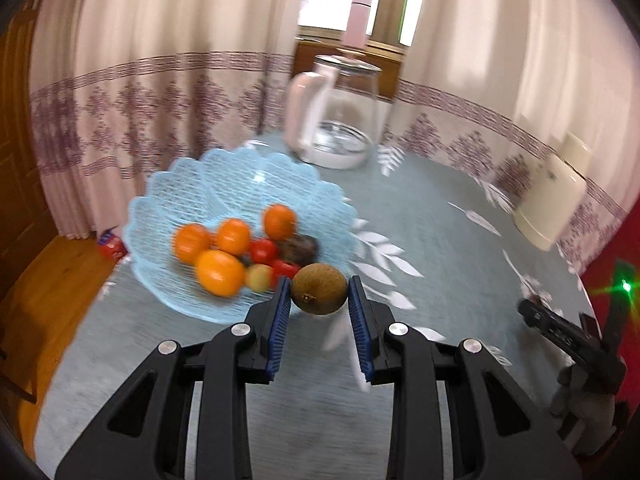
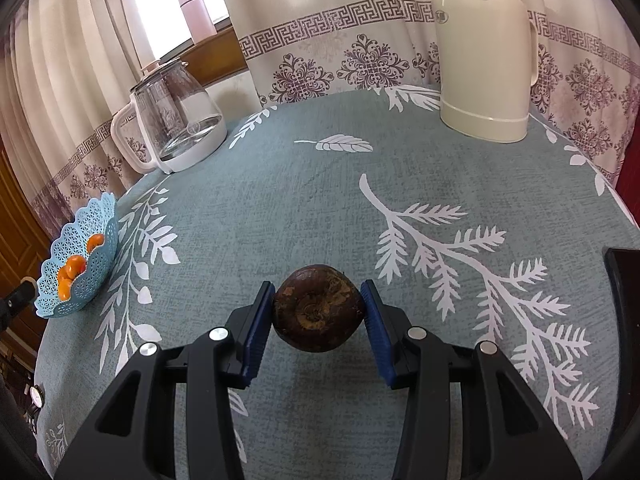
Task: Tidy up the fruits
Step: 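Carry the small yellow-brown fruit into the basket with the left tool and release it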
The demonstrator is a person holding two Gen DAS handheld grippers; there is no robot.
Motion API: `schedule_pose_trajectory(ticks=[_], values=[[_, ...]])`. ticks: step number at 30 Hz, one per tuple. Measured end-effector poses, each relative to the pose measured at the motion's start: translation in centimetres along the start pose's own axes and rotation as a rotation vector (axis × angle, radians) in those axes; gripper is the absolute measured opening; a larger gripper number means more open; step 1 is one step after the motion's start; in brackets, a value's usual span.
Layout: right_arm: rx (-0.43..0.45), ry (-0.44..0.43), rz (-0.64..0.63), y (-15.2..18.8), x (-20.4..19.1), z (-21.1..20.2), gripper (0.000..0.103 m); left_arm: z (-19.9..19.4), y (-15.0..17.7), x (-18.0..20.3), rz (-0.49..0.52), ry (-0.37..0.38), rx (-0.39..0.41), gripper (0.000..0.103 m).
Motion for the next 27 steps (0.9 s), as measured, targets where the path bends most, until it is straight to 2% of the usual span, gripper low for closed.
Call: schedule_pose_trajectory(ticks=[13, 27], values=[[0.000, 0.000, 0.000, 0.0, 0.0, 0.0, 0.045, 1.5, -2.0, -6.9, -0.069, -0.134, 0.019, 0.030], [-0.001, -0.001, 0.000, 0.0, 0.1, 0.0, 0.045, 3.4, -2.5, -9.0, -0.077, -0.179, 0.017, 0.030]])
Point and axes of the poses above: each gripper's, at about its wrist camera, not at the fingertips, and z roughly the way its jaws point, x to its right, y to its underside, the point moved 8 cm from there along z, roughly the way its jaws point, and after that the axes turned 6 degrees about -z, right-handed, at the moved point
